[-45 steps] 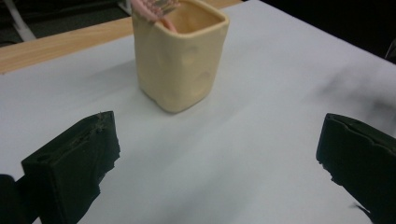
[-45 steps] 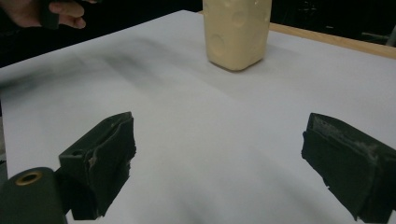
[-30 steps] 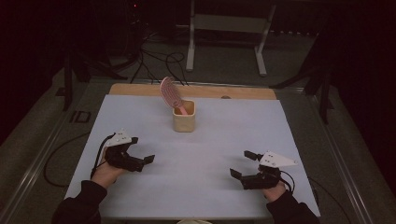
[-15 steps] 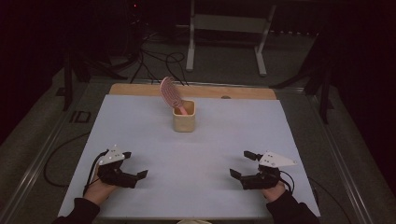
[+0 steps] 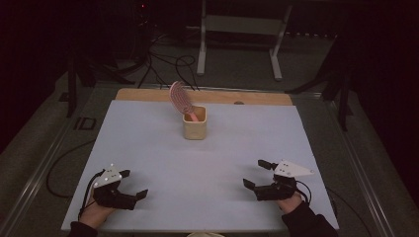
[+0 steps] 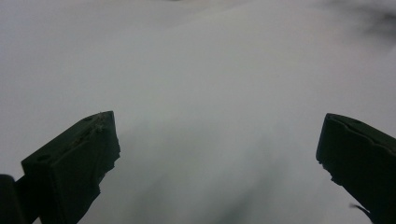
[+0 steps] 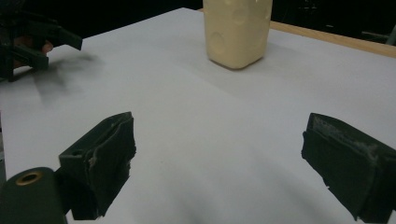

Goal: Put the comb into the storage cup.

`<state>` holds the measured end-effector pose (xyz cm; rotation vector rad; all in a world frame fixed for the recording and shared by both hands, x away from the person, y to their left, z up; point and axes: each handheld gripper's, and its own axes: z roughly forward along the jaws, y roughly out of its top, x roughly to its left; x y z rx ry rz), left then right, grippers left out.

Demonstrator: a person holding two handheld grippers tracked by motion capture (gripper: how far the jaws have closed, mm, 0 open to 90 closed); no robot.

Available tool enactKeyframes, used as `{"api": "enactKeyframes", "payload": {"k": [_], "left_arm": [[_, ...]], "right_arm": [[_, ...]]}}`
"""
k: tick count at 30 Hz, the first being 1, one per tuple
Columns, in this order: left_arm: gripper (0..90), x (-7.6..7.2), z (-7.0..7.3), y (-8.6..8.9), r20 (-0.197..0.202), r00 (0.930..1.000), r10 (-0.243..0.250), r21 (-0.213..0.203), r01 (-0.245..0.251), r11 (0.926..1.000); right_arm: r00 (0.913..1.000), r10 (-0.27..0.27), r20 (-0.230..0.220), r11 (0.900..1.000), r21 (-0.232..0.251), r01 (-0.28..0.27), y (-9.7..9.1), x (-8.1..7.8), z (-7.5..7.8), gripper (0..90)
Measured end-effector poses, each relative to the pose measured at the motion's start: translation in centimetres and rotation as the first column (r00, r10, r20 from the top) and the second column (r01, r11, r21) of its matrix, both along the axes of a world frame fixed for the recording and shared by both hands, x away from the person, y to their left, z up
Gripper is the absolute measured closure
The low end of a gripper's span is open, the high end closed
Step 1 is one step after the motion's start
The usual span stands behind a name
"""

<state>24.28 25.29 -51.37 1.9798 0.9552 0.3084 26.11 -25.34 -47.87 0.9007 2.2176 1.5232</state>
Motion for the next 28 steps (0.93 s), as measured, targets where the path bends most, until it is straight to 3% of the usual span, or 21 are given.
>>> {"api": "enactKeyframes", "payload": {"k": [12,28], "left_arm": [[0.0,-0.29,-0.46,0.11,-0.002,1.0,0.001,0.014,-0.001,0.9999],[0.0,-0.35,-0.3,0.5,0.007,0.9995,0.032,-0.016,-0.032,0.9994]], "right_arm": [[1.0,0.001,0.001,1.0,-0.009,-0.001,0.07,0.13,-0.16,9.4],[1.0,0.001,-0.002,0.9998,-0.018,-0.001,0.07,0.32,-0.39,9.4]]}}
